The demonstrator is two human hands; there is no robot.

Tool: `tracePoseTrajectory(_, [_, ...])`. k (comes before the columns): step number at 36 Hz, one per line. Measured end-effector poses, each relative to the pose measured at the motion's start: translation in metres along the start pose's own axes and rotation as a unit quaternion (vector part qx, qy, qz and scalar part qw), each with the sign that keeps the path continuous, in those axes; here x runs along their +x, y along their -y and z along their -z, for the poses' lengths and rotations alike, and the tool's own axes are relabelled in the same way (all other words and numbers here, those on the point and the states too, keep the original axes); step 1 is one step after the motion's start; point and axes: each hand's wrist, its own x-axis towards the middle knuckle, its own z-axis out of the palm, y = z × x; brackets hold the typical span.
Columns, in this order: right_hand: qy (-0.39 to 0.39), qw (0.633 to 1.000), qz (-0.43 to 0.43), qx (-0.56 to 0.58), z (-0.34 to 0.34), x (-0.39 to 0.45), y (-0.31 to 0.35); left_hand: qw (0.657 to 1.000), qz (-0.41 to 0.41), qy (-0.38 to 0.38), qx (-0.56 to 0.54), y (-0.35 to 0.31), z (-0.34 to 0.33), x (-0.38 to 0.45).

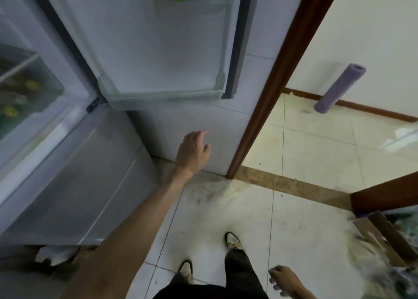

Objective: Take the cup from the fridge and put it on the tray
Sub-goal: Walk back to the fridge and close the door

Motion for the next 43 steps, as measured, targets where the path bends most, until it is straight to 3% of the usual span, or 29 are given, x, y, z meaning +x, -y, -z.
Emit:
tracePoseTrajectory(3, [-0.015, 0.999, 0.049, -0.011, 0.048, 0.018, 0.059, 0.987, -0.092, -0.112, 0.065, -0.037, 0.022, 0.073])
tracePoseTrajectory(6, [-0.030, 0.988, 0.150, -0.012, 0.105, 0.027, 0.128, 0.984, -0.056, -0.091, 0.140, -0.057, 0.029, 0.125])
tracePoseTrajectory(10, [-0.062, 0.948, 0.313, -0.007, 0.180, 0.010, 0.232, 0.976, 0.015, -0.029, 0.214, -0.056, 0.015, 0.153])
tracePoseTrajectory(13, [-0.101, 0.900, 0.425, 0.005, 0.228, -0.016, 0.305, 0.969, 0.025, -0.060, 0.239, -0.054, 0.002, 0.147])
tracePoseTrajectory(16, [-0.151, 0.829, 0.537, 0.049, 0.270, -0.058, 0.373, 0.971, 0.016, -0.071, 0.228, -0.047, -0.002, 0.136])
tracePoseTrajectory(19, [-0.172, 0.733, 0.649, 0.111, 0.307, -0.123, 0.432, 0.974, 0.006, -0.060, 0.220, -0.033, 0.003, 0.116])
tracePoseTrajectory(24, [-0.218, 0.482, 0.842, 0.110, 0.330, -0.237, 0.484, 0.971, 0.011, -0.066, 0.230, -0.010, 0.020, 0.059])
tracePoseTrajectory(27, [-0.171, 0.373, 0.906, 0.106, 0.304, -0.277, 0.477, 0.967, 0.058, -0.037, 0.244, 0.005, 0.030, 0.016])
tracePoseTrajectory(28, [-0.158, 0.358, 0.914, 0.110, 0.289, -0.285, 0.469, 0.969, 0.070, -0.047, 0.232, 0.010, 0.034, 0.001])
tracePoseTrajectory(31, [-0.078, 0.366, 0.921, 0.105, 0.232, -0.300, 0.443, 0.973, 0.094, -0.095, 0.190, 0.026, 0.051, -0.049])
tracePoseTrajectory(34, [-0.061, 0.356, 0.930, 0.070, 0.174, -0.317, 0.426, 0.966, 0.190, -0.131, 0.117, 0.043, 0.080, -0.096])
tracePoseTrajectory(36, [-0.063, 0.320, 0.944, 0.060, 0.133, -0.335, 0.420, 0.939, 0.260, -0.221, 0.049, 0.055, 0.113, -0.127])
tracePoseTrajectory(38, [-0.090, 0.282, 0.953, 0.060, 0.091, -0.354, 0.415, 0.888, 0.305, -0.342, -0.023, 0.066, 0.153, -0.157])
tracePoseTrajectory(41, [-0.117, 0.269, 0.953, 0.071, 0.029, -0.377, 0.410, 0.787, 0.327, -0.502, -0.149, 0.078, 0.222, -0.196])
tracePoseTrajectory(43, [-0.125, 0.265, 0.952, 0.086, -0.012, -0.390, 0.413, 0.739, 0.313, -0.562, -0.200, 0.090, 0.271, -0.218])
